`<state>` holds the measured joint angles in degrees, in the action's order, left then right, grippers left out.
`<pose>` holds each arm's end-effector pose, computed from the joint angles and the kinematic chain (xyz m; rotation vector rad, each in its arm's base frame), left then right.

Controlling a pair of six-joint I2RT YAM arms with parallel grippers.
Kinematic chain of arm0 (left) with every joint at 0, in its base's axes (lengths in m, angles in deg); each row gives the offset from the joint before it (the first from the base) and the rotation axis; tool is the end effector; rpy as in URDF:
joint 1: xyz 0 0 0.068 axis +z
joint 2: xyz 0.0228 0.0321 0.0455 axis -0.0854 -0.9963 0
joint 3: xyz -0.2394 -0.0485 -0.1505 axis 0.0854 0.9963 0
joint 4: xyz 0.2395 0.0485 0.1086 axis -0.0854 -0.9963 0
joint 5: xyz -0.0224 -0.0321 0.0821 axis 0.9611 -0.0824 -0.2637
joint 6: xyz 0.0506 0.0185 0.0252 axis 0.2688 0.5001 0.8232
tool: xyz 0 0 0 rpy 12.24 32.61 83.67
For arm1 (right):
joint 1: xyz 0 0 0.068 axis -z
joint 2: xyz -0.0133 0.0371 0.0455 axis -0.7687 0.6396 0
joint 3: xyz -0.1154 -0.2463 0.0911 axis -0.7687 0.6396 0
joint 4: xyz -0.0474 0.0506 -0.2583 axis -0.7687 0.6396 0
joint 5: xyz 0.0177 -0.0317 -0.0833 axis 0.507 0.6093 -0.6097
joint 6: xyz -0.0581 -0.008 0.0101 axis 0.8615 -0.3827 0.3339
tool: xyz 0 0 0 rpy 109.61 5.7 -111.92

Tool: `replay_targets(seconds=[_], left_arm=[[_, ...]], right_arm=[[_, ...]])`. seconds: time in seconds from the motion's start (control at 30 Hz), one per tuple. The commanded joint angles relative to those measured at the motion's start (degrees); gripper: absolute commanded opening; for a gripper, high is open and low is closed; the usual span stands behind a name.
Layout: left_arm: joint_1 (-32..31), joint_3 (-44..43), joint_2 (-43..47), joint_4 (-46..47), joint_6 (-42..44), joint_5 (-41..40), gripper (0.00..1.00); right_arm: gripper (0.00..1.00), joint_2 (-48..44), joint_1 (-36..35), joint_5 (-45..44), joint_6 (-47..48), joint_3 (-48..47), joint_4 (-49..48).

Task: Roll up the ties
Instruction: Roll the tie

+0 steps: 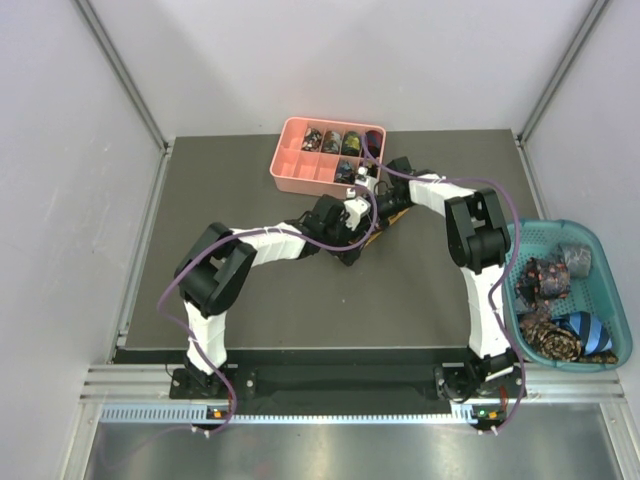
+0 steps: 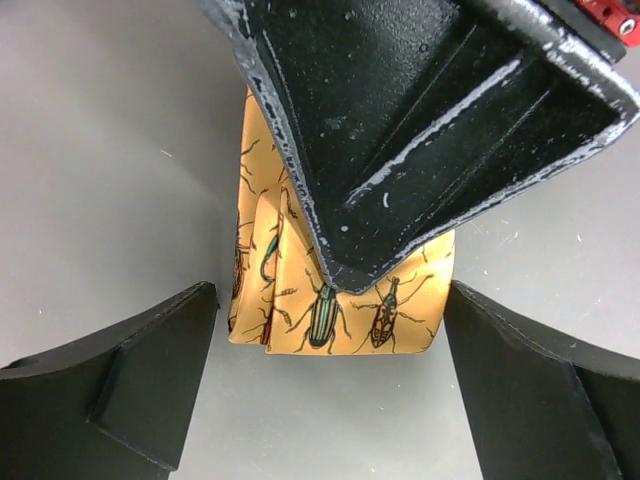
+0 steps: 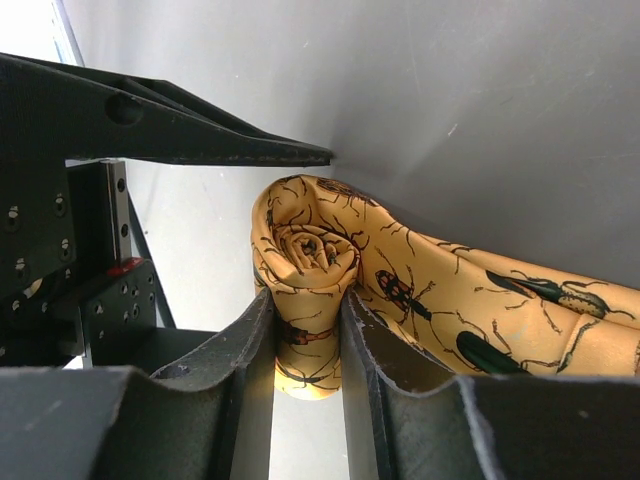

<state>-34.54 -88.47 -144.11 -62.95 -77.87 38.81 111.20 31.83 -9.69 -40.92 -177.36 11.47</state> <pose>0.3272 -0.2763 0.1593 0.9166 2.1926 -0.4637 0.4335 0.1822 0.1349 -0.7439 2.5211 1.4113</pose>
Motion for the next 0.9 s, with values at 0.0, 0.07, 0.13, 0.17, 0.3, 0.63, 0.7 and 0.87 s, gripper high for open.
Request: replay_targets(seconds=[0.0,0.07,0.13,0.17,0.3,0.63,0.7,0.87], left_arm=[[-0.20,-1.20,-0.76,0.28,0.73,-0.63,0.98],[-0.28,-0.94,-0.58,0.28,1.25,-0.72,0.96],[-0.46,-0.94,-0.40,-0.07,1.61,-1.33,0.92],[-0.90,-0.94,-0.49,-0.08,1.61,-2.03,0.91],[-2.66,0.28,0.12,-2.98,0.20,-6.25,0.89],[-4.15,-0.67,-0.75,-5.52,0.11,-6.60,0.78],[-4.07,-0.85,-0.40,-6.58,0.20,-6.87,0.73],[-4.15,-1.72,0.04,-8.77,0.90,-6.35,0.58]], right_arm=[[0.16,1.98,0.57,-5.56,2.30,-0.60,-0.25],[0.18,1.97,0.40,-5.65,2.22,-0.51,-0.25],[0.21,1.89,0.49,-5.91,2.04,-0.60,-0.25],[0.22,1.89,0.57,-6.26,1.95,-0.51,-0.16],[0.33,1.36,0.48,-7.58,1.51,0.10,-0.25],[0.41,-1.63,0.40,-9.25,0.46,3.00,-1.57],[0.47,-2.15,0.31,-9.43,0.19,3.70,-2.01],[0.62,-3.47,-0.04,-10.39,-0.16,5.02,-2.62]])
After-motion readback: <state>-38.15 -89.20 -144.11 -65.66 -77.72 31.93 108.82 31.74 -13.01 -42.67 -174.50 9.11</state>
